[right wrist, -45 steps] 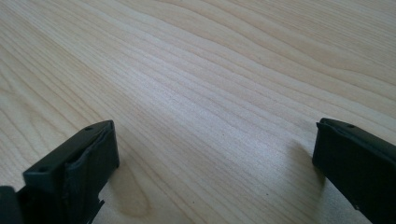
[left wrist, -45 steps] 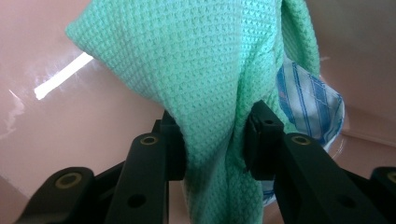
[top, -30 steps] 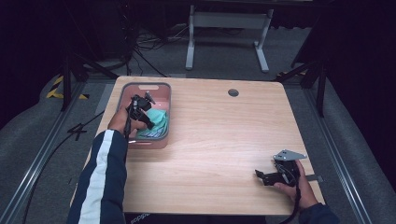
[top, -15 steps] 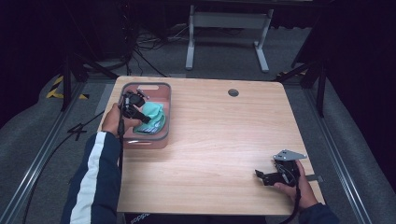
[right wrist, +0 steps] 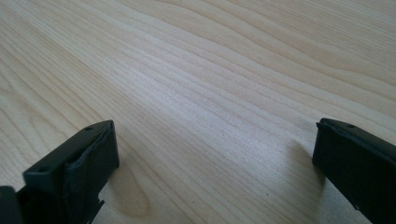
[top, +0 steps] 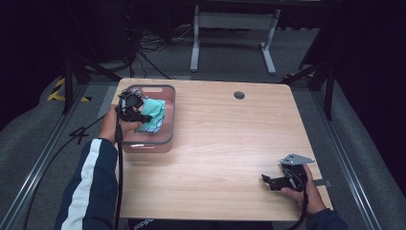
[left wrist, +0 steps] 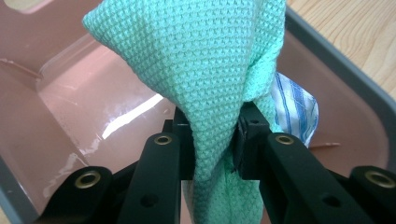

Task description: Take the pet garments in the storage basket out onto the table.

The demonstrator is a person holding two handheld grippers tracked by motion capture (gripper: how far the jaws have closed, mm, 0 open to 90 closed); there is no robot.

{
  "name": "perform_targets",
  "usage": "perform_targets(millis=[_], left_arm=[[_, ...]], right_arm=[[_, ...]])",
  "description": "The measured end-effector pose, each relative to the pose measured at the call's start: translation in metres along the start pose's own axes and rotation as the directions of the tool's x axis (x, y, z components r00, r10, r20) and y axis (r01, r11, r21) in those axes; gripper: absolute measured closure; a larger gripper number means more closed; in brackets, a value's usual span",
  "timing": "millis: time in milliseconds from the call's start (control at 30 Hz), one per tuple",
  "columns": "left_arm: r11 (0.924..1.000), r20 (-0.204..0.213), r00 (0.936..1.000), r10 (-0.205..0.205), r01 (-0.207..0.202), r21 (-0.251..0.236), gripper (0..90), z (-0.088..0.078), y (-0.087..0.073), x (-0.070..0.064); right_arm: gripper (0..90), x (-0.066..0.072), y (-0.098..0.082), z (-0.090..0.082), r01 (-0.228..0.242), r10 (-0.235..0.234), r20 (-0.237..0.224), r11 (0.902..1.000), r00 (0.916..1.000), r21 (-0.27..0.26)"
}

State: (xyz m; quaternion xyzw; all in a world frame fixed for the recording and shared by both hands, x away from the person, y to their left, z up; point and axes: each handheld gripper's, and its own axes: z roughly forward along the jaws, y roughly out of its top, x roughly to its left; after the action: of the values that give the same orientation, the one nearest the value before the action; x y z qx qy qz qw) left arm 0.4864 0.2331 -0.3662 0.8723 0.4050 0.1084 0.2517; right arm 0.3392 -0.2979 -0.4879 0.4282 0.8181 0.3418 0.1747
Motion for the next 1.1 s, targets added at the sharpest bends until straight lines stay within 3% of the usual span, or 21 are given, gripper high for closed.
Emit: perform_targets(millis=[367, 800, 1100], left_arm=[[0.9975, -0.004, 0.9998, 0.018, -0.018, -0.069, 74.6, -0.017, 0.000, -0.008], [0.9844, -0.015, 0.9989, 0.046, -0.047, -0.169, 74.7, -0.041, 0.000, -0.022], [0.9780, -0.011, 0.9972, 0.074, -0.075, -0.195, 74.7, -0.051, 0.003, -0.035]], right_arm=[[0.6, 0.000, 0.000, 0.000, 0.002, -0.002, 0.001, 1.0000, 1.0000, 0.001], [0.6, 0.000, 0.000, 0.000, 0.003, -0.003, 0.001, 1.0000, 1.0000, 0.001], [0.6, 0.000, 0.000, 0.000, 0.001, -0.001, 0.001, 1.0000, 1.0000, 0.000]])
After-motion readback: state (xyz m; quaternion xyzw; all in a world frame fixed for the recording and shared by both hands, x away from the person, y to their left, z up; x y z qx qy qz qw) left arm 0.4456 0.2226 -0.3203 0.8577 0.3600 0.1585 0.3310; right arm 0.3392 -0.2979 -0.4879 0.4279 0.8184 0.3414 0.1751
